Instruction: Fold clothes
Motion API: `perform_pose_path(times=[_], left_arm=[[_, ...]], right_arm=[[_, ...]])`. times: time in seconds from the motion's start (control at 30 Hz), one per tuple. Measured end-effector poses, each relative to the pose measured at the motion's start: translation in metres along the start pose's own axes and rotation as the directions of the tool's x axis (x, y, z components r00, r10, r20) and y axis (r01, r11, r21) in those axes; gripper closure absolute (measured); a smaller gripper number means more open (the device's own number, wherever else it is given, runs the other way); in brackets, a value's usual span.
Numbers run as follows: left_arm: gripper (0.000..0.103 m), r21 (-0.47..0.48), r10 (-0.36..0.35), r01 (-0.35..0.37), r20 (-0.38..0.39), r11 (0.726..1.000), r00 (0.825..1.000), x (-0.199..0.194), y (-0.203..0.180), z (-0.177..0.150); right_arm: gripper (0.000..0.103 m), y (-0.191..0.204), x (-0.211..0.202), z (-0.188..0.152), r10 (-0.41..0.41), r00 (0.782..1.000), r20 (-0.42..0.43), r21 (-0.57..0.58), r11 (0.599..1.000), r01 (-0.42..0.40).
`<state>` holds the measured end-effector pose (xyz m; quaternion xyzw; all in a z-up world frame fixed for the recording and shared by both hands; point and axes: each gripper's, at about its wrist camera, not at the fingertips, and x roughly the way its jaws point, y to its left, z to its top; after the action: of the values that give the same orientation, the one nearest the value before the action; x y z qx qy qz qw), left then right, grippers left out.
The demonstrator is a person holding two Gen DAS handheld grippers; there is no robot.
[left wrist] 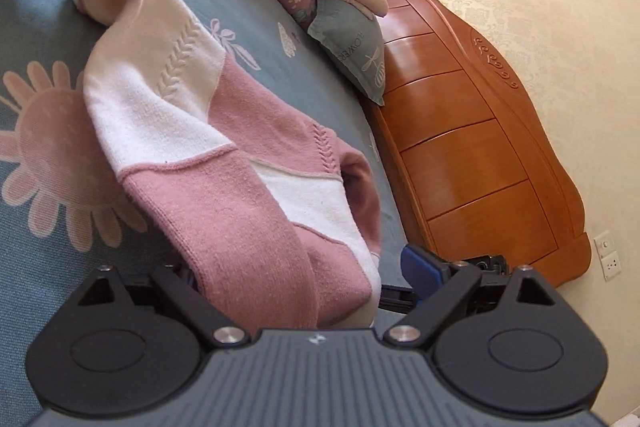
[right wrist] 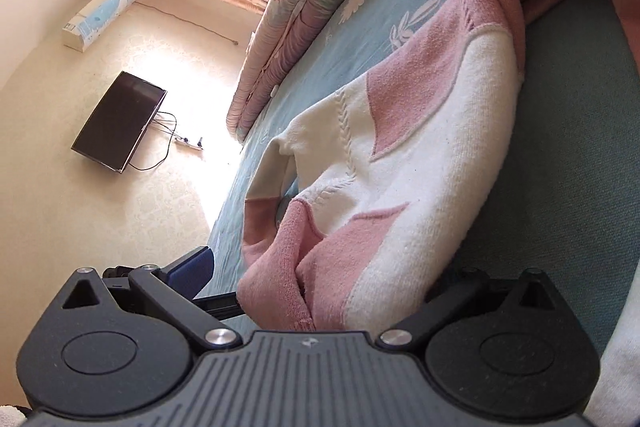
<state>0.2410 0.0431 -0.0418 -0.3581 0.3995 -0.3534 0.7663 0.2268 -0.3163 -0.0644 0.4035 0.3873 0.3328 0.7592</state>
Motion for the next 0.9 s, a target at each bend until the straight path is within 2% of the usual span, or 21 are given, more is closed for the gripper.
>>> perform_pose_path(times=[0.1, 0.2, 0.27, 0.33, 0.37, 0.47, 0.5, 0.6, 0.67, 0.73, 0.8, 0.9], left_arm=[[0.011, 0.056, -0.032, 0.032, 0.006, 0.998, 0.999, -0.025, -0.021, -0.006], [0.011, 0.133, 0.078, -0.075, -0.018, 0.988, 0.997, -0.043, -0.037, -0.015], [0.011, 0.205, 0.186, -0.176, -0.029, 0.963, 0.982, -0.046, -0.040, -0.022], [0.011, 0.262, 0.299, -0.281, -0.032, 0.923, 0.954, -0.047, -0.040, -0.030], [0.011, 0.277, 0.356, -0.335, -0.030, 0.901, 0.934, -0.046, -0.038, -0.033], [0.011, 0.270, 0.506, -0.479, -0.037, 0.836, 0.862, -0.037, -0.022, -0.037], [0.011, 0.257, 0.529, -0.502, -0.044, 0.826, 0.847, -0.034, -0.014, -0.039], [0.011, 0.225, 0.561, -0.538, -0.049, 0.812, 0.826, -0.027, 0.005, -0.041], [0.011, 0.189, 0.564, -0.546, -0.058, 0.816, 0.823, -0.024, 0.019, -0.042], [0.011, 0.148, 0.554, -0.540, -0.073, 0.828, 0.829, -0.020, 0.032, -0.042], [0.011, 0.126, 0.529, -0.521, -0.042, 0.844, 0.848, -0.021, 0.038, -0.042], [0.007, 0.112, 0.490, -0.485, -0.020, 0.867, 0.871, -0.022, 0.044, -0.040]], right_arm=[[0.000, 0.024, -0.023, -0.002, 0.032, 0.999, -0.006, -0.037, 0.999, -0.033], [0.000, 0.047, -0.045, -0.004, 0.013, 0.999, -0.033, -0.093, 0.995, -0.016], [0.000, 0.059, -0.056, -0.008, -0.033, 0.998, -0.047, -0.144, 0.989, 0.026], [0.000, 0.066, -0.062, -0.012, -0.115, 0.992, -0.055, -0.198, 0.975, 0.102], [0.000, 0.066, -0.064, -0.015, -0.162, 0.985, -0.057, -0.217, 0.965, 0.146], [0.000, 0.047, -0.062, -0.027, -0.264, 0.962, -0.067, -0.193, 0.950, 0.247], [0.000, 0.039, -0.060, -0.030, -0.281, 0.957, -0.069, -0.169, 0.949, 0.266], [0.000, 0.013, -0.055, -0.040, -0.267, 0.962, -0.063, -0.070, 0.962, 0.263], [0.000, -0.002, -0.052, -0.046, -0.223, 0.974, -0.038, 0.002, 0.975, 0.223], [0.000, -0.017, -0.046, -0.051, -0.190, 0.982, -0.016, 0.072, 0.979, 0.190], [0.000, -0.030, -0.038, -0.056, -0.171, 0.985, -0.001, 0.128, 0.977, 0.170], [0.000, -0.036, -0.031, -0.061, -0.184, 0.982, 0.043, 0.137, 0.975, 0.176]])
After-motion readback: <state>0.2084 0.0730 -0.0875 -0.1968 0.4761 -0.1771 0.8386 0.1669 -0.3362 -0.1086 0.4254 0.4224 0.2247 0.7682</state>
